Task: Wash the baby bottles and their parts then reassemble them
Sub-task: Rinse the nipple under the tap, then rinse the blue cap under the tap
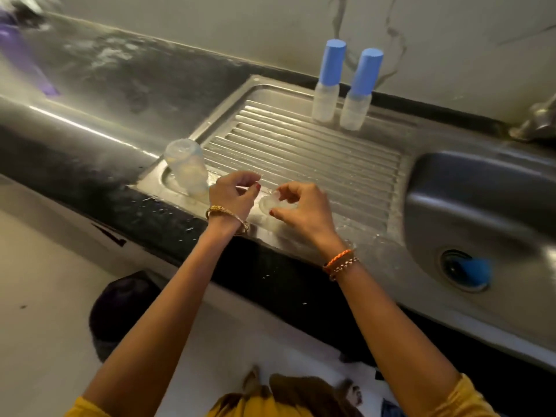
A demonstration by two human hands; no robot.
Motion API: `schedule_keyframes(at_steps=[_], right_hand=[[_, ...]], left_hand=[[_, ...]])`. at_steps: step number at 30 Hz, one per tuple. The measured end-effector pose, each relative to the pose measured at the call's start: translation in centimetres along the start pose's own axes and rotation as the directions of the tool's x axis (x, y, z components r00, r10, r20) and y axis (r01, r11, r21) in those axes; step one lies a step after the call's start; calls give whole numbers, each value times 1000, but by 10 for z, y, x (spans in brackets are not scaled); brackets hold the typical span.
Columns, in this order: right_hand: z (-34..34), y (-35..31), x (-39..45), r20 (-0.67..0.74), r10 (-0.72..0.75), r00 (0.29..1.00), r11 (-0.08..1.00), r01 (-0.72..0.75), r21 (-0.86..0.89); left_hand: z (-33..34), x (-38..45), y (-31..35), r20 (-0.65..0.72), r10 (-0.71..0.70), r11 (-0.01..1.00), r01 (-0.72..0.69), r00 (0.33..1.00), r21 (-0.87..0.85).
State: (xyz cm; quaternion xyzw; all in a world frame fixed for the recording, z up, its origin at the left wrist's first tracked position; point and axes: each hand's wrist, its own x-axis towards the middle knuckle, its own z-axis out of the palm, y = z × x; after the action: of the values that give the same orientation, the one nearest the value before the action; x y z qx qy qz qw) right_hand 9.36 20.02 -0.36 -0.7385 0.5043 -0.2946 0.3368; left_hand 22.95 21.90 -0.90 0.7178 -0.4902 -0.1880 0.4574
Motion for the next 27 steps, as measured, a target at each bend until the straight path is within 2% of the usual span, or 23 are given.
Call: schedule_keyframes(at_steps=[5, 10, 15, 17, 19, 23, 24, 27], right_hand=[[34, -9, 13, -11, 19, 1000, 991, -21, -132], [47, -7, 14, -22, 28, 999, 998, -29, -56], [36, -4, 10, -8, -7, 1000, 998, 6, -69], [26, -2, 6, -75, -46, 996, 997, 41, -59], [14, 3, 1, -205, -61, 977, 998, 57, -25], [-27, 27, -12, -502, -88, 860, 996, 68, -59], [-41, 34, -16, -545, -110, 831, 992, 61, -107], [-72, 55, -27, -570, -156, 806, 974, 29, -225]], left_hand=[[-19, 11, -11, 35, -1, 1000, 1, 999, -7], [-16, 14, -15, 83, 43, 999, -44, 996, 6], [-13, 15, -17, 14, 102, 995, -102, 995, -12], [-8, 13, -13, -35, 195, 981, -195, 980, -10], [1, 10, -4, -55, 307, 951, -308, 950, -11], [36, 0, 30, -1, 480, 876, -479, 877, 51], [46, -3, 40, 6, 527, 847, -526, 850, 83], [74, -15, 61, 21, 618, 781, -617, 786, 97]])
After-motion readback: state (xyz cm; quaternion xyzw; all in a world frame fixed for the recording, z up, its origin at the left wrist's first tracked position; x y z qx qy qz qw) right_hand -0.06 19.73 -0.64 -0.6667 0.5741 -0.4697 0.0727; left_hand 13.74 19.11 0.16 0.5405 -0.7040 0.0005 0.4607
